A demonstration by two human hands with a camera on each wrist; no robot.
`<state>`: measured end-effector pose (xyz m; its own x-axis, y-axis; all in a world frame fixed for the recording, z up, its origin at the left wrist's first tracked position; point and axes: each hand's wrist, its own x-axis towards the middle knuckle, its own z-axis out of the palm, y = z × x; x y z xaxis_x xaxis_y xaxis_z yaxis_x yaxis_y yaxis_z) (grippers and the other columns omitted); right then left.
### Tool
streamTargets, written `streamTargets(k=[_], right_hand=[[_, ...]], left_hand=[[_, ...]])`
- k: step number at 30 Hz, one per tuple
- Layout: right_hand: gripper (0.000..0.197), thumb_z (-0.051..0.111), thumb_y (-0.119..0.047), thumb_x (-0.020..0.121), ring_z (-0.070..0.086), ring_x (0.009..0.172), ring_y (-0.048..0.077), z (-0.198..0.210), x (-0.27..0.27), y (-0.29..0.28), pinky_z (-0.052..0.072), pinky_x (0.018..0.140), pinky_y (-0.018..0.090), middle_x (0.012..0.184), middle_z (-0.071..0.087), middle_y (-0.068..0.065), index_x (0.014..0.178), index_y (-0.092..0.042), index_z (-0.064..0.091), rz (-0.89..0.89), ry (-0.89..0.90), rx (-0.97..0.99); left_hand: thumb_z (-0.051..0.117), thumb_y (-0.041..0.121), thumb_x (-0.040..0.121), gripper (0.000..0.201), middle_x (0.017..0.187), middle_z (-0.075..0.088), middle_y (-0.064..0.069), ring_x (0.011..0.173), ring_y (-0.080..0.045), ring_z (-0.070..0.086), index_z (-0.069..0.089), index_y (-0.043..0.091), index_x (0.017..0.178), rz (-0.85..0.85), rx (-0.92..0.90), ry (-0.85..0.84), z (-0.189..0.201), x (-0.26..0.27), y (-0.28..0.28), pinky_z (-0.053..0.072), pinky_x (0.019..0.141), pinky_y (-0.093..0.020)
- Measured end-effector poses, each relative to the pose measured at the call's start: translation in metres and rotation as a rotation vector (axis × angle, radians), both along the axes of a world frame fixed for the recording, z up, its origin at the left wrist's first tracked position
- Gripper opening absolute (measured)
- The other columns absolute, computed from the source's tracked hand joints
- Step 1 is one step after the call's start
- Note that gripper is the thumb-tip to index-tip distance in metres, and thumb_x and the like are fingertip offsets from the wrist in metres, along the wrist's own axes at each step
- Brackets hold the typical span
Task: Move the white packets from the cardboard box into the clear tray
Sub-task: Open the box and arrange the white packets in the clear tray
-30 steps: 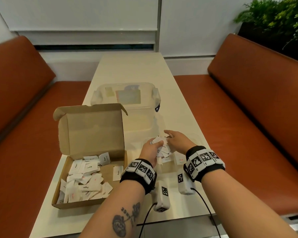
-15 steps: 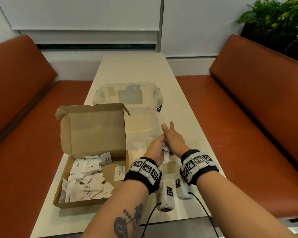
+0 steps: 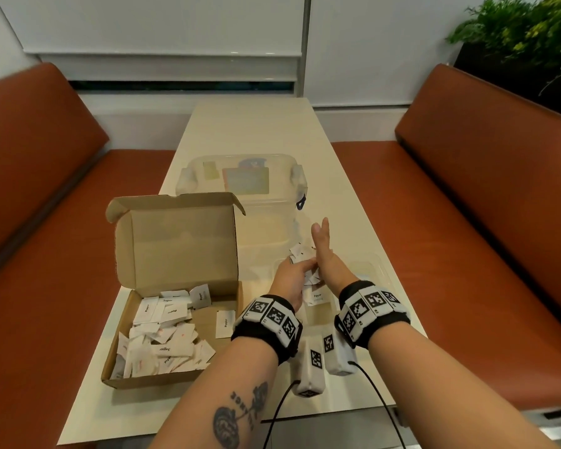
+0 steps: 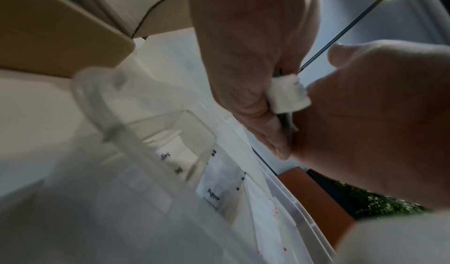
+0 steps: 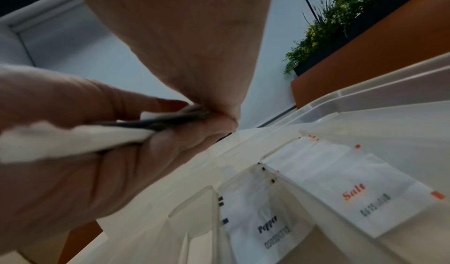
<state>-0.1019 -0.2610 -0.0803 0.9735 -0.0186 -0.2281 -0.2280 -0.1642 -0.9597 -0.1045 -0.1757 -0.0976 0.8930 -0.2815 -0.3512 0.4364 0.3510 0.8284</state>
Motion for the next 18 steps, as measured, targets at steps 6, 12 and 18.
streamTargets(k=[6,12,18], right_hand=[[0.058,0.037,-0.026,0.1,0.039,0.127,0.02,0.007,-0.001,-0.003,0.029,0.098,0.027,0.143,0.035,0.011,0.15,-0.025,0.007,-0.072,-0.059,-0.037],[0.059,0.05,0.007,0.083,0.056,0.061,0.019,0.01,-0.007,0.0,0.055,0.055,0.032,0.081,0.049,0.01,0.132,-0.017,0.027,0.043,0.08,0.007],[0.096,0.072,0.012,0.073,0.061,0.068,0.016,0.004,-0.009,-0.005,0.057,0.058,0.029,0.077,0.053,0.007,0.142,-0.029,0.019,0.094,0.157,0.072]], left_hand=[[0.049,0.0,0.095,0.028,0.124,0.06,-0.022,0.115,-0.037,0.058,0.055,0.002,0.122,0.25,-0.046,0.047,0.002,0.009,0.009,0.049,0.094,-0.048],[0.049,0.005,0.096,0.033,0.119,0.062,-0.019,0.1,-0.032,0.062,0.053,0.001,0.129,0.343,-0.101,0.069,0.006,0.01,0.015,0.052,0.083,-0.043],[0.051,0.008,0.095,0.028,0.119,0.064,-0.014,0.101,-0.029,0.065,0.057,0.005,0.123,0.335,-0.068,0.073,0.006,0.008,0.017,0.056,0.079,-0.037]])
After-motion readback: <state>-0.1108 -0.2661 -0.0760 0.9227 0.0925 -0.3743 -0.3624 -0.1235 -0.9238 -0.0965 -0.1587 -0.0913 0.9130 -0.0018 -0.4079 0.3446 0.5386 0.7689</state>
